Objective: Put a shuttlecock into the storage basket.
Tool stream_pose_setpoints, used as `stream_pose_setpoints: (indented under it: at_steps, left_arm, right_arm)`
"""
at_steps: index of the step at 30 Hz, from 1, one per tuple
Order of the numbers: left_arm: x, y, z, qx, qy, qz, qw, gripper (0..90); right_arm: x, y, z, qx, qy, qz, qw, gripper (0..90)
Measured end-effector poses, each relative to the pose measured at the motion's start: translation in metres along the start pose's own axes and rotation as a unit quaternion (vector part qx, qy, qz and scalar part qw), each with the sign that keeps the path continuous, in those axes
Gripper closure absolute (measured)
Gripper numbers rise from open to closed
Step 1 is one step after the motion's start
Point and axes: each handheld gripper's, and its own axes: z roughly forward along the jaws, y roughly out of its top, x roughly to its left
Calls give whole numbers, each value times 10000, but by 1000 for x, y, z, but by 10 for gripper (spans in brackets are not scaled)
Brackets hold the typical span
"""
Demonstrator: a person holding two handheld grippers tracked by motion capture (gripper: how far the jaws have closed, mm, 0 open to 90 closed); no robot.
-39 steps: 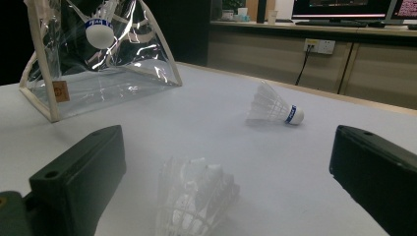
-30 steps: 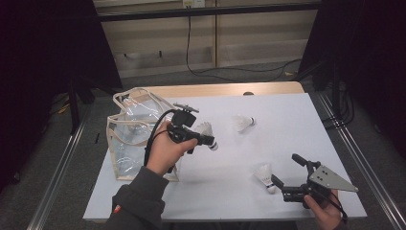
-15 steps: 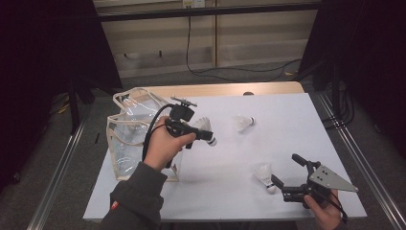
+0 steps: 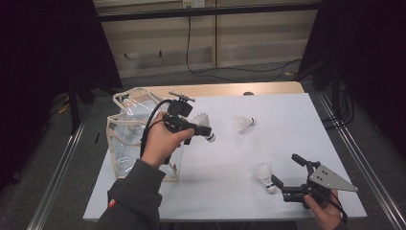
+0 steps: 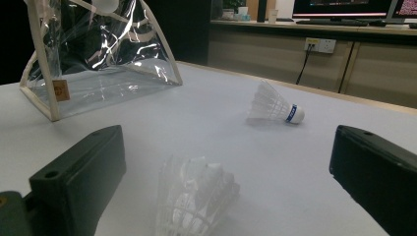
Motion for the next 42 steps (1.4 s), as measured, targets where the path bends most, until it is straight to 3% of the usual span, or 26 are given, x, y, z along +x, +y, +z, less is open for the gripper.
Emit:
stream_pose_setpoints:
  at_steps: [42]
  left_arm:
    - [9, 21, -18, -84, 144, -111, 9998, 873]
  right_arm:
    - [0, 0, -1, -15, -1, -11, 10000, 2]
